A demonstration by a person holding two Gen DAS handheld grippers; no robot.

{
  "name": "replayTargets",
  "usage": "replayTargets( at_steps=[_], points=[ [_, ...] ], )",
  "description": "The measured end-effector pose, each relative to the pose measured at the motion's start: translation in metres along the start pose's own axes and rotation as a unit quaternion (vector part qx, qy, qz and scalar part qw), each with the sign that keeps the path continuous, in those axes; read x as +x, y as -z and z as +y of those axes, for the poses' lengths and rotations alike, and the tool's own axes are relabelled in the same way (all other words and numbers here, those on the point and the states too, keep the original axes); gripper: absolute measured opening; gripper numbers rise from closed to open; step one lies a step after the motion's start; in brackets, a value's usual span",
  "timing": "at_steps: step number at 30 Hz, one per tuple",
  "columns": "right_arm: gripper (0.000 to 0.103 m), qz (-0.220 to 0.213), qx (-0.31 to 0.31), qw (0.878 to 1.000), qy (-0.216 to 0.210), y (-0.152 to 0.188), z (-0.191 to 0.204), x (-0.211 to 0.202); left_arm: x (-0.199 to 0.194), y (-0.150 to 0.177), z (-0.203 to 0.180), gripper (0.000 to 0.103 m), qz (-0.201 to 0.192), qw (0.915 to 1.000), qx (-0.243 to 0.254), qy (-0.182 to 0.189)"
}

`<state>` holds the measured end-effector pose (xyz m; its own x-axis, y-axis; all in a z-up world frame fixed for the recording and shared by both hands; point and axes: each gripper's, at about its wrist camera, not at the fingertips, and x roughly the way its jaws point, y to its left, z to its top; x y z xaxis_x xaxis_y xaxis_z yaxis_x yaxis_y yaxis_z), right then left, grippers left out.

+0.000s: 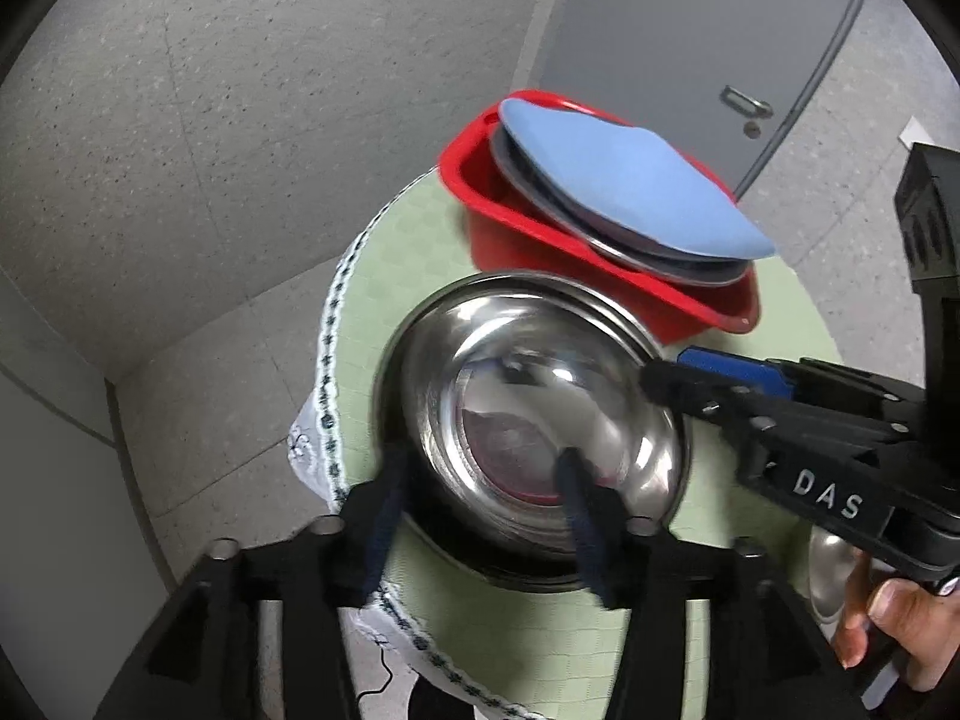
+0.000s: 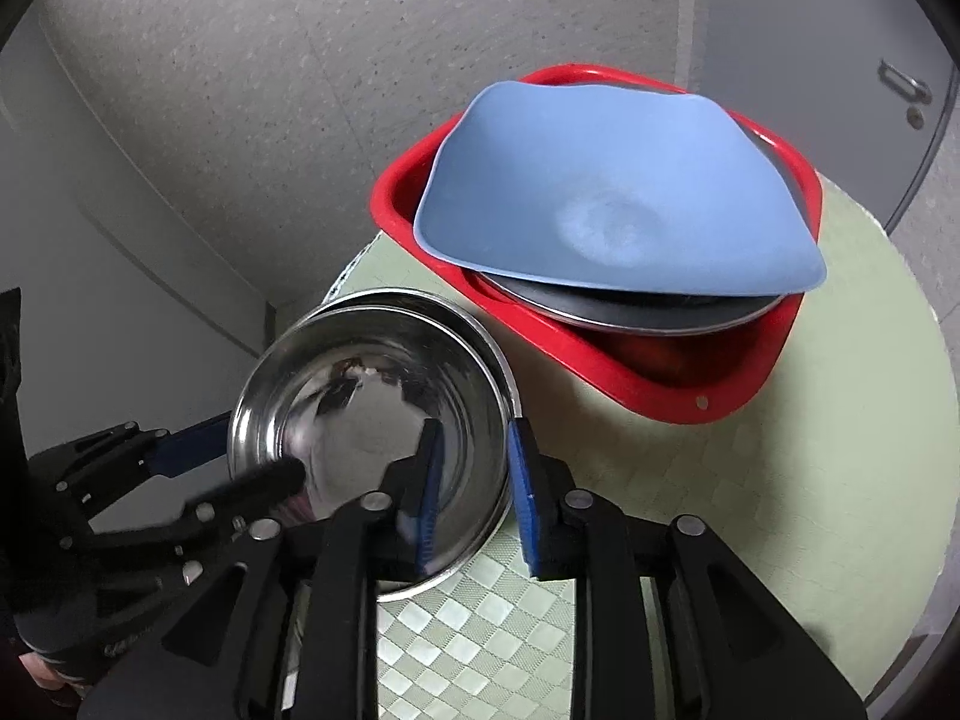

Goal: Organize plates and bowls

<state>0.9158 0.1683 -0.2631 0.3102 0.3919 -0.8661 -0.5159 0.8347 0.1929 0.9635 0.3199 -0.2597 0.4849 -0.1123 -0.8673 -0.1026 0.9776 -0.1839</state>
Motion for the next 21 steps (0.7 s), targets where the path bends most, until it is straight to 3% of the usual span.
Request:
replayTargets(
  at_steps=[1, 2, 7, 13, 17, 21],
  points=[
    [0.048, -0.003, 0.001, 1.000, 0.000, -0.001, 0.001, 0.001, -0.002, 0.000, -0.002, 0.066, -0.005, 1.0000, 0.002, -0.007],
    [0.048, -0.008, 0.003, 1.000, -0.003, 0.001, -0.001, -0.001, -0.004, 0.001, -0.004, 0.071, -0.011, 0.9999, 0.003, -0.011],
    [0.048, -0.041, 0.013, 0.999, -0.008, 0.016, -0.012, -0.029, -0.021, 0.005, -0.018, 0.074, -0.042, 0.9985, -0.005, -0.035],
    [0.049, -0.086, 0.038, 0.995, 0.019, 0.054, -0.057, -0.086, -0.036, 0.021, -0.076, 0.085, -0.074, 0.9968, 0.027, -0.016],
    [0.059, -0.091, 0.064, 0.992, 0.054, 0.088, -0.099, -0.116, -0.019, 0.039, -0.121, 0.087, -0.048, 0.9975, 0.052, 0.007],
    [0.059, -0.080, 0.098, 0.989, 0.072, 0.123, -0.142, -0.129, 0.006, 0.063, -0.158, 0.087, -0.014, 0.9973, 0.070, 0.019]
  ],
)
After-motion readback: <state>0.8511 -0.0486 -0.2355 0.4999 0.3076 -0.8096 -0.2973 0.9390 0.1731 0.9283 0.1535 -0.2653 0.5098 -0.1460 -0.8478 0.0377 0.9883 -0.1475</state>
